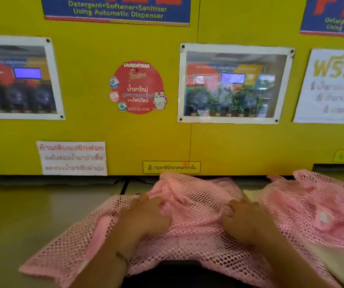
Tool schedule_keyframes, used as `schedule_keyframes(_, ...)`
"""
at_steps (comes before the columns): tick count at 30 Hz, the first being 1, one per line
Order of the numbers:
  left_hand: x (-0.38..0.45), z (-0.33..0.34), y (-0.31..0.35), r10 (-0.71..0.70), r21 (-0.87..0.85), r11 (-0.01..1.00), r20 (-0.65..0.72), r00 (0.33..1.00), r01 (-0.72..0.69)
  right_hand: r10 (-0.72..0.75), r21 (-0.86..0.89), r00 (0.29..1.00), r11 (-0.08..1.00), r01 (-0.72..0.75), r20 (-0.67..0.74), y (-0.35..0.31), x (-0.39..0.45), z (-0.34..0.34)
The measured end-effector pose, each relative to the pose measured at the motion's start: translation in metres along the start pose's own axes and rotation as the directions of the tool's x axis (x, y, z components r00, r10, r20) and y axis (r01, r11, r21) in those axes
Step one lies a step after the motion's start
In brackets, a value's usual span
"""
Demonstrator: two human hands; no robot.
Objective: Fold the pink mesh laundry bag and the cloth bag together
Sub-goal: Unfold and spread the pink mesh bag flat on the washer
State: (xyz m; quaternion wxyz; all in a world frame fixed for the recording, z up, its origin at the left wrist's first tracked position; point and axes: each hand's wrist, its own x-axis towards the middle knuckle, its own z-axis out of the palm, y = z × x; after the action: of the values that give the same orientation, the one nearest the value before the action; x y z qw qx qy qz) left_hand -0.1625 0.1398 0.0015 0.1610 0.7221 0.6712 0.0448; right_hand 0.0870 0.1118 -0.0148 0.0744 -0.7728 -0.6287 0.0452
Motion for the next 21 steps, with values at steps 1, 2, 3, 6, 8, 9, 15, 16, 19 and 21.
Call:
schedule_keyframes(1, -0.003, -0.004, 0.003, -0.045, -0.013, 0.999, -0.078, 0.996, 0.045, 0.050, -0.035, 0.999, 0.998, -0.051, -0.010, 0.003, -0.001, -0.003)
schedule_keyframes(2, -0.006, -0.008, 0.005, -0.082, -0.041, 0.996, -0.171, 0.982, 0.076, 0.082, -0.063, 0.996, 0.994, -0.084, -0.026, 0.006, -0.002, -0.006)
schedule_keyframes(3, -0.006, -0.011, 0.007, -0.102, -0.076, 0.994, -0.271, 0.957, 0.084, 0.097, -0.079, 0.994, 0.992, -0.100, -0.047, 0.008, -0.004, -0.007)
schedule_keyframes(6, -0.002, -0.013, 0.006, -0.050, -0.108, 0.994, -0.527, 0.848, -0.009, 0.015, -0.044, 0.987, 0.999, -0.022, -0.159, 0.004, -0.006, -0.008)
schedule_keyframes(8, 0.006, -0.010, 0.002, 0.006, -0.094, 0.993, -0.533, 0.846, -0.066, -0.101, 0.047, 0.965, 0.992, 0.115, -0.240, -0.006, -0.006, -0.005)
schedule_keyframes(9, 0.010, -0.007, 0.000, 0.013, -0.077, 0.995, -0.481, 0.877, -0.057, -0.157, 0.084, 0.955, 0.979, 0.183, -0.250, -0.012, -0.006, -0.003)
schedule_keyframes(15, 0.019, 0.003, -0.009, -0.148, -0.062, 0.988, -0.163, 0.975, 0.140, -0.395, 0.056, 0.915, 0.919, 0.391, 0.086, -0.025, 0.003, 0.023)
schedule_keyframes(16, 0.018, 0.003, -0.008, -0.130, -0.038, 0.991, -0.160, 0.979, 0.126, -0.398, 0.053, 0.912, 0.917, 0.395, 0.098, -0.024, 0.004, 0.023)
schedule_keyframes(19, 0.017, 0.005, -0.003, -0.034, -0.116, 0.993, -0.146, 0.989, 0.017, -0.432, 0.083, 0.897, 0.901, 0.425, 0.096, -0.022, 0.003, 0.021)
schedule_keyframes(21, 0.012, 0.005, 0.002, 0.043, -0.232, 0.969, -0.172, 0.984, -0.083, -0.450, 0.120, 0.889, 0.891, 0.438, 0.091, -0.021, 0.002, 0.020)
